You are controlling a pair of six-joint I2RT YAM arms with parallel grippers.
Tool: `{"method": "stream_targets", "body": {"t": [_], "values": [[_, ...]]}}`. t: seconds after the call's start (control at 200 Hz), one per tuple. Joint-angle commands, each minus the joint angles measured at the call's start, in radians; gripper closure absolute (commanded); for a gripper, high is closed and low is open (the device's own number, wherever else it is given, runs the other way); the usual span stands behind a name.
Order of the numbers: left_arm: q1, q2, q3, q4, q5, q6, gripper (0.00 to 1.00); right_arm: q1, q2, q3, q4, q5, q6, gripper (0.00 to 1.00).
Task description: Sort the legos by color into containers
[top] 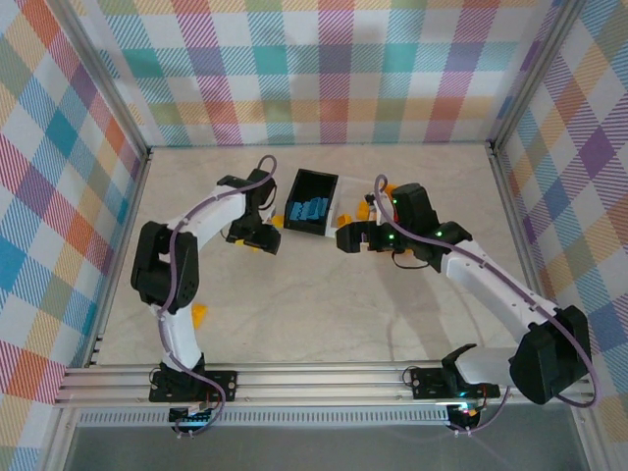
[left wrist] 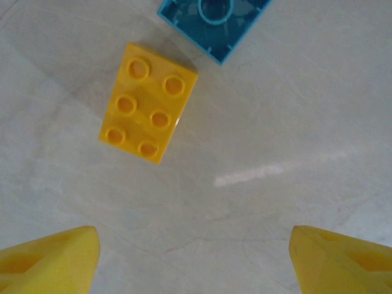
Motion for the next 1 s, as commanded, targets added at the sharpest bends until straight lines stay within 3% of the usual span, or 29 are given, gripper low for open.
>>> {"method": "stream_targets", "body": {"t": [0.0, 0.685, 0.88, 0.995], "values": [[0.015, 0.046, 0.055, 0.017, -0.014, 0.038, 0.19, 0.01, 0.012, 0.036, -0.02, 0.002, 0.005, 0.0], [0.067, 0.196, 0.104, 0.063, 0.032, 0.029, 0.23, 0.02, 0.074, 0.103, -0.063, 0.022, -0.007, 0.0], [0.071, 0.212, 0.077, 0.08, 0.041, 0.021, 0.29, 0.024, 0.073, 0.101, -0.065, 0.026, 0.002, 0.0], [0.073, 0.214, 0.065, 0.089, 0.049, 0.018, 0.38, 0.029, 0.068, 0.097, -0.07, 0.033, 0.005, 0.01]]}}
